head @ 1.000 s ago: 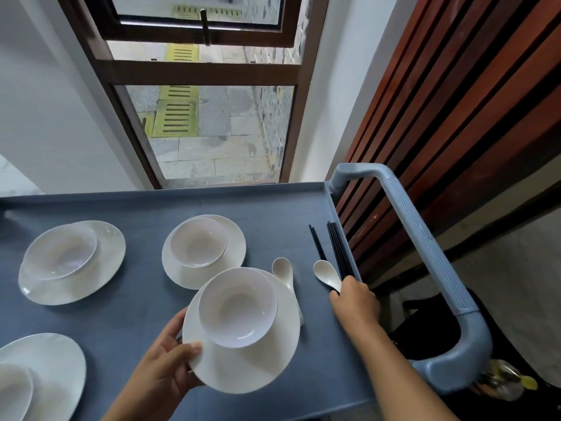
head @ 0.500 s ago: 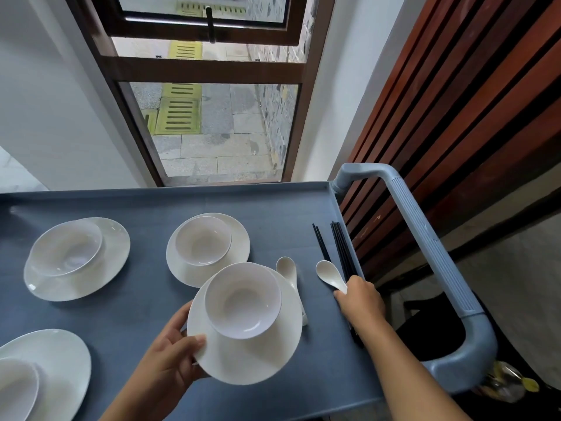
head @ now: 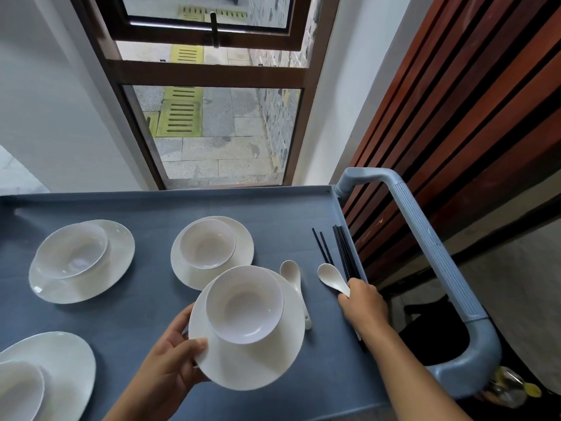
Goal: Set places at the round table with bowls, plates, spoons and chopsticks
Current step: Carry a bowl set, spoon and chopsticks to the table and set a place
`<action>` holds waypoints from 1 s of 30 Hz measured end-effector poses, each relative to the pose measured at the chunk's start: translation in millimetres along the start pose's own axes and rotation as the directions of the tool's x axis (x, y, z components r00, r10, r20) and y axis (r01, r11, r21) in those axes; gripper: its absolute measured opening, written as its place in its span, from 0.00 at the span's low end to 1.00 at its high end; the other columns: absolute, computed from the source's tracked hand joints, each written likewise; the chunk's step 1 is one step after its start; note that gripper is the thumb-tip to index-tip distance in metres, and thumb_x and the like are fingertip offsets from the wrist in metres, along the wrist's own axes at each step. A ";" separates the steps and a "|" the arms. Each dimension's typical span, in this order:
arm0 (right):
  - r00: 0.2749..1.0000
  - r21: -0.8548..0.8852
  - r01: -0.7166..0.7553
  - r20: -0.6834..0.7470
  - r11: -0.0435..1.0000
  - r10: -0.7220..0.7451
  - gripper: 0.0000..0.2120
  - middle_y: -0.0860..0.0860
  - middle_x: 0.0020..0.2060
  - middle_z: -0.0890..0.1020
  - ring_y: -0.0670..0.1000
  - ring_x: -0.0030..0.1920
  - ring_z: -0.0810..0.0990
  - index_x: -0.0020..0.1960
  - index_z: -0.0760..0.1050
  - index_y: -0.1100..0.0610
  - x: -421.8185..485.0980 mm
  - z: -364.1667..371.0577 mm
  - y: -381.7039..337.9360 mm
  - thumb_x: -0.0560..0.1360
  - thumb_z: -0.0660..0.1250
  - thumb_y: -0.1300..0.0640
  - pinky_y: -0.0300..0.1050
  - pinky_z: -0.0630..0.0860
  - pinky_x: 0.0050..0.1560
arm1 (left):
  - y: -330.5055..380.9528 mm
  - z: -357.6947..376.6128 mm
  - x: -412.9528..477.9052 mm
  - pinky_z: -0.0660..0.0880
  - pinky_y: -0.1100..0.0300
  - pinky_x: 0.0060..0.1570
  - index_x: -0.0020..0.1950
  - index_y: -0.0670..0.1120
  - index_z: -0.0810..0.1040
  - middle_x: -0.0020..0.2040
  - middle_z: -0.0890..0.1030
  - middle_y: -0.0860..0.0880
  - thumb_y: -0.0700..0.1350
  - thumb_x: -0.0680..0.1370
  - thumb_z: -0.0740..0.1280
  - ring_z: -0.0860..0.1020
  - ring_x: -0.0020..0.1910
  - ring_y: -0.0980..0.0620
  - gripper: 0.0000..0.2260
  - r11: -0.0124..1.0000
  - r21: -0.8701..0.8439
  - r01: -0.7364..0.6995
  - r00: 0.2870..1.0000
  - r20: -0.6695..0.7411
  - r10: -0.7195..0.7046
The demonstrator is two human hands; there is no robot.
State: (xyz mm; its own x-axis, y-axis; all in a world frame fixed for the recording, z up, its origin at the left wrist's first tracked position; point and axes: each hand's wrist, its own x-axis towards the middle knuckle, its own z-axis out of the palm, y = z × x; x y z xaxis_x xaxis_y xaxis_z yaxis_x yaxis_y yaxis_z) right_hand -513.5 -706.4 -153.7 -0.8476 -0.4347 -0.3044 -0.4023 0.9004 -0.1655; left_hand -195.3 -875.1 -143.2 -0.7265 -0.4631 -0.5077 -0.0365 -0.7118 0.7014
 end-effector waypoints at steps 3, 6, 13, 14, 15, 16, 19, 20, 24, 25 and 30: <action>1.000 0.094 0.023 -0.023 0.995 -0.021 0.12 0.52 0.35 0.76 0.55 0.34 0.74 0.37 0.66 0.55 -4.4 -6.2 1.6 0.76 0.65 0.54 0.45 0.64 0.30 | 2.1 -3.7 -0.7 0.78 0.32 0.50 0.70 0.54 0.75 0.64 0.79 0.38 0.36 0.68 0.69 0.79 0.55 0.34 0.31 1.000 -0.006 -0.010 1.000 0.003 0.010; 1.000 0.345 0.025 -0.026 0.938 -0.017 0.13 0.52 0.33 0.75 0.51 0.32 0.72 0.36 0.66 0.56 -12.8 -17.8 0.9 0.77 0.66 0.55 0.43 0.65 0.27 | 5.3 -7.0 -2.1 0.79 0.34 0.49 0.70 0.54 0.75 0.64 0.79 0.38 0.34 0.69 0.68 0.80 0.54 0.35 0.31 1.000 0.004 -0.022 1.000 0.012 0.022; 0.976 0.854 -0.012 0.123 0.520 -0.179 0.05 0.55 0.36 0.78 0.50 0.32 0.77 0.47 0.69 0.63 -61.3 -37.3 -33.9 0.80 0.60 0.62 0.45 0.78 0.35 | 21.0 -14.8 -19.5 0.80 0.39 0.47 0.70 0.54 0.75 0.64 0.80 0.41 0.33 0.73 0.62 0.80 0.54 0.38 0.28 0.998 0.016 -0.068 0.998 0.003 0.068; 0.969 0.871 -0.009 0.128 0.491 -0.210 0.04 0.53 0.34 0.78 0.49 0.30 0.75 0.47 0.69 0.61 -69.5 -37.8 -41.9 0.81 0.60 0.61 0.44 0.77 0.33 | 22.9 -17.5 -24.0 0.80 0.39 0.48 0.70 0.54 0.75 0.64 0.80 0.41 0.33 0.73 0.62 0.80 0.54 0.39 0.28 0.997 0.018 -0.077 0.997 0.000 0.077; 0.963 0.881 -0.007 0.134 0.474 -0.233 0.04 0.52 0.33 0.77 0.47 0.28 0.72 0.47 0.69 0.60 -77.4 -38.0 -51.0 0.81 0.60 0.61 0.42 0.74 0.30 | 24.5 -20.9 -28.5 0.79 0.39 0.48 0.70 0.54 0.76 0.64 0.80 0.41 0.33 0.74 0.62 0.81 0.55 0.39 0.27 0.996 0.020 -0.089 0.996 0.000 0.089; 0.959 0.887 -0.009 0.138 0.461 -0.247 0.04 0.51 0.32 0.76 0.46 0.27 0.70 0.47 0.69 0.58 -84.3 -37.1 -60.1 0.81 0.60 0.60 0.40 0.71 0.27 | 26.1 -25.1 -33.2 0.79 0.39 0.48 0.69 0.55 0.76 0.64 0.80 0.42 0.33 0.73 0.63 0.81 0.54 0.40 0.27 0.995 0.019 -0.102 0.995 0.000 0.102; 0.943 0.903 -0.053 0.185 0.426 -0.276 0.05 0.49 0.30 0.73 0.44 0.24 0.65 0.47 0.69 0.58 -103.1 -31.5 -90.7 0.81 0.61 0.57 0.38 0.63 0.23 | 28.9 -42.1 -50.1 0.81 0.41 0.46 0.68 0.55 0.78 0.63 0.81 0.43 0.36 0.70 0.67 0.83 0.52 0.43 0.28 0.991 0.008 -0.133 0.991 -0.023 0.133; 0.933 0.906 -0.062 0.202 0.419 -0.299 0.07 0.49 0.29 0.72 0.44 0.25 0.64 0.46 0.69 0.57 -109.2 -29.1 -101.0 0.81 0.62 0.55 0.38 0.62 0.22 | 29.3 -47.7 -57.1 0.82 0.42 0.46 0.68 0.55 0.77 0.63 0.80 0.43 0.37 0.70 0.67 0.83 0.53 0.43 0.28 0.990 0.006 -0.144 0.989 -0.034 0.144; 0.879 0.916 -0.070 0.244 0.396 -0.410 0.12 0.48 0.26 0.66 0.45 0.24 0.60 0.40 0.68 0.54 -128.6 -20.7 -143.5 0.80 0.66 0.55 0.37 0.58 0.22 | 29.0 -65.0 -89.1 0.82 0.45 0.45 0.71 0.55 0.74 0.64 0.80 0.42 0.37 0.71 0.65 0.82 0.53 0.44 0.29 0.976 -0.022 -0.218 0.972 -0.096 0.215; 0.859 0.913 -0.067 0.259 0.403 -0.443 0.11 0.48 0.26 0.66 0.46 0.24 0.60 0.40 0.69 0.55 -132.8 -18.8 -153.4 0.79 0.67 0.56 0.36 0.58 0.22 | 27.2 -67.1 -97.9 0.82 0.46 0.44 0.71 0.55 0.75 0.64 0.80 0.42 0.37 0.71 0.65 0.82 0.53 0.44 0.29 0.971 -0.043 -0.237 0.965 -0.130 0.230; 0.669 0.899 -0.089 0.373 0.429 -0.643 0.07 0.50 0.25 0.65 0.47 0.23 0.60 0.46 0.75 0.62 -143.9 -12.1 -189.2 0.78 0.69 0.58 0.38 0.57 0.22 | 9.0 -67.0 -150.5 0.82 0.45 0.44 0.72 0.53 0.74 0.66 0.79 0.39 0.37 0.71 0.67 0.79 0.56 0.38 0.29 0.920 -0.093 -0.380 0.884 -0.331 0.332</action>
State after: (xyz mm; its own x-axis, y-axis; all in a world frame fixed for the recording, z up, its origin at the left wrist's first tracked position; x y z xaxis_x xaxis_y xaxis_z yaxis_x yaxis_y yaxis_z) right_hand -319.6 -813.9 -67.2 -0.1787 -0.8765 -0.4471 0.2145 0.4087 -0.8871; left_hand -40.3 -847.1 -94.0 -0.4271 -0.8199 -0.3812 0.3066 -0.5280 0.7920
